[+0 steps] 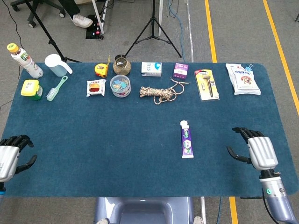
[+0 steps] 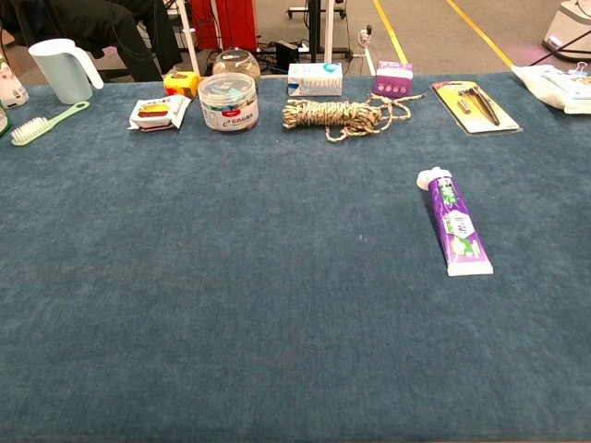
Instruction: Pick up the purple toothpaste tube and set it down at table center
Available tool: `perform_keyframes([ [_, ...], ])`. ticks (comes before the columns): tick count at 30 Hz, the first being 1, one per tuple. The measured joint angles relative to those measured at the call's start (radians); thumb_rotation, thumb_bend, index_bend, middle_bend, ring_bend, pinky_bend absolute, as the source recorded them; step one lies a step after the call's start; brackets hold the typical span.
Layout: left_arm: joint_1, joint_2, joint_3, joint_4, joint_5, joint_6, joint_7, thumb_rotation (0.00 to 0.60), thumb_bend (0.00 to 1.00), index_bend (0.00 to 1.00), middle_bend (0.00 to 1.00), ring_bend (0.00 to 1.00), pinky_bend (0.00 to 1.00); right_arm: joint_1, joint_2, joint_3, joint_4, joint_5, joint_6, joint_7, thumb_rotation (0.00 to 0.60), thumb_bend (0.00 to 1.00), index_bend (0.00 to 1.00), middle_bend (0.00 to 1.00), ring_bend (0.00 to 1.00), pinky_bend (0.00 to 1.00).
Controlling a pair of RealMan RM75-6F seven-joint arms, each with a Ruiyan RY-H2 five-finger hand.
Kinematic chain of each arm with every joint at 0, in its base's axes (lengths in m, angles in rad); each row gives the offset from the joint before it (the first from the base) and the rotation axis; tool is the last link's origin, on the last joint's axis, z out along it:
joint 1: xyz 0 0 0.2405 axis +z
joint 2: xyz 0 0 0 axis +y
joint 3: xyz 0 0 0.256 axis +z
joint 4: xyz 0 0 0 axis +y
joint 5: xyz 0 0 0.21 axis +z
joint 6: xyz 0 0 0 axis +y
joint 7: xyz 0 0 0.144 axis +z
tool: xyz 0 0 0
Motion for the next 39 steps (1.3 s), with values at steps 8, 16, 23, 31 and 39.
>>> perform_keyframes([
  [8, -0.026, -0.001, -0.018, -0.002, -0.022, -0.026, 0.029, 0.535, 0.27, 0.45, 0.35, 0.32, 0.39, 0.111, -0.07, 0.065, 0.002, 0.079, -0.096, -0.097, 0.235, 0.26, 0.04, 0.21, 0.3, 0.37],
  [16, -0.04, 0.012, -0.039, 0.0, -0.047, -0.029, 0.031, 0.536, 0.27, 0.45, 0.35, 0.32, 0.39, 0.204, -0.137, 0.102, 0.02, 0.163, -0.194, -0.208, 0.334, 0.26, 0.0, 0.11, 0.21, 0.37],
  [23, -0.048, 0.024, -0.051, -0.006, -0.072, -0.033, 0.039, 0.538, 0.27, 0.45, 0.35, 0.32, 0.39, 0.279, -0.151, 0.092, 0.056, 0.193, -0.296, -0.3, 0.479, 0.26, 0.0, 0.11, 0.21, 0.39],
  [31, -0.061, 0.038, -0.059, -0.023, -0.09, -0.045, 0.051, 0.537, 0.27, 0.45, 0.35, 0.32, 0.39, 0.351, -0.178, 0.07, 0.111, 0.169, -0.343, -0.348, 0.505, 0.26, 0.0, 0.11, 0.21, 0.39],
  [39, -0.068, 0.043, -0.057, -0.03, -0.104, -0.058, 0.057, 0.539, 0.27, 0.45, 0.35, 0.32, 0.39, 0.413, -0.231, 0.07, 0.141, 0.185, -0.39, -0.374, 0.499, 0.26, 0.0, 0.1, 0.21, 0.39],
])
